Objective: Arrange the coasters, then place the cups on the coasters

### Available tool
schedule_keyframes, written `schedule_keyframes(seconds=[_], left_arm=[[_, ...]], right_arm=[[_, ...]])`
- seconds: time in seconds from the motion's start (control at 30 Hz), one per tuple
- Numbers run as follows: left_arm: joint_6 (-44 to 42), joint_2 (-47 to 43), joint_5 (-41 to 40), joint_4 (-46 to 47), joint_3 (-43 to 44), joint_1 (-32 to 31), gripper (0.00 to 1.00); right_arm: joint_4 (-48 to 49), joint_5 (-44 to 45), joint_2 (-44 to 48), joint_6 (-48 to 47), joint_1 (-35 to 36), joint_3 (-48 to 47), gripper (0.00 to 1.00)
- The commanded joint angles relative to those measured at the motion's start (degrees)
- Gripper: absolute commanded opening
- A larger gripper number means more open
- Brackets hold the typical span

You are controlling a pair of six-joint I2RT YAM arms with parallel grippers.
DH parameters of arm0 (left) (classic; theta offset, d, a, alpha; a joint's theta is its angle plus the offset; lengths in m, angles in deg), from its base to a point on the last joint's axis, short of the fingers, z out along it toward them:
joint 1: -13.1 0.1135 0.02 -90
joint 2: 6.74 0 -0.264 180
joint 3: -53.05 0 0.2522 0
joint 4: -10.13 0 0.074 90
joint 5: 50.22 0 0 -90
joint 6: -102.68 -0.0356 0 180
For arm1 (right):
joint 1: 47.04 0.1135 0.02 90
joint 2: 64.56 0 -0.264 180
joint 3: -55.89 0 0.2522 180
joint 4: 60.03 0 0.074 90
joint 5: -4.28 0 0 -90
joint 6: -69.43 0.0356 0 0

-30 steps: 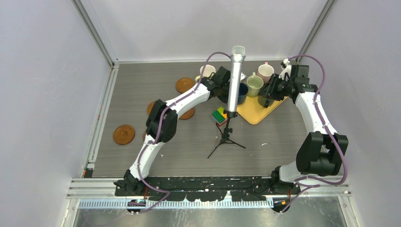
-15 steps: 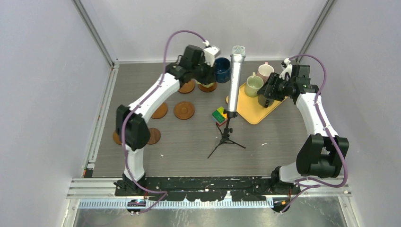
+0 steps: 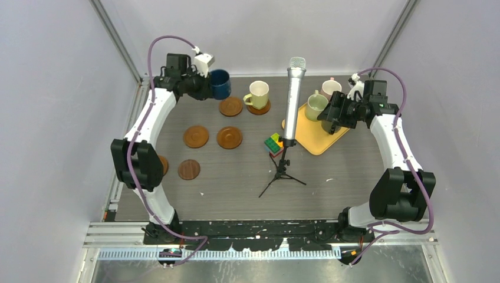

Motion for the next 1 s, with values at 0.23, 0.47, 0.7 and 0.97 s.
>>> schedule_keyframes(seconds=[0.23,0.47,0.7,0.97], left_arm=[[-5.32,9.81,5.07,8.51,2.76,1.47,0.0],[-1.12,13.49,4.8,18.41,0.61,1.45,0.0],[-0.13,14.76,5.87,27.01,-3.54,1.38,0.0],[-0.22,13.97,7.34,34.92,-10.21,1.38,0.0]], right_arm=[[-2.4,-2.13,0.39,-2.79,-0.21,-2.03,0.81],[-2.3,-2.45,-0.73,-2.43,-0.18,-2.43,0.81],[-2.2,-2.37,-1.18,-2.49,-0.2,-2.29,0.81],[-2.17,-2.8,-1.7,-2.4,-0.21,-2.32,0.81]])
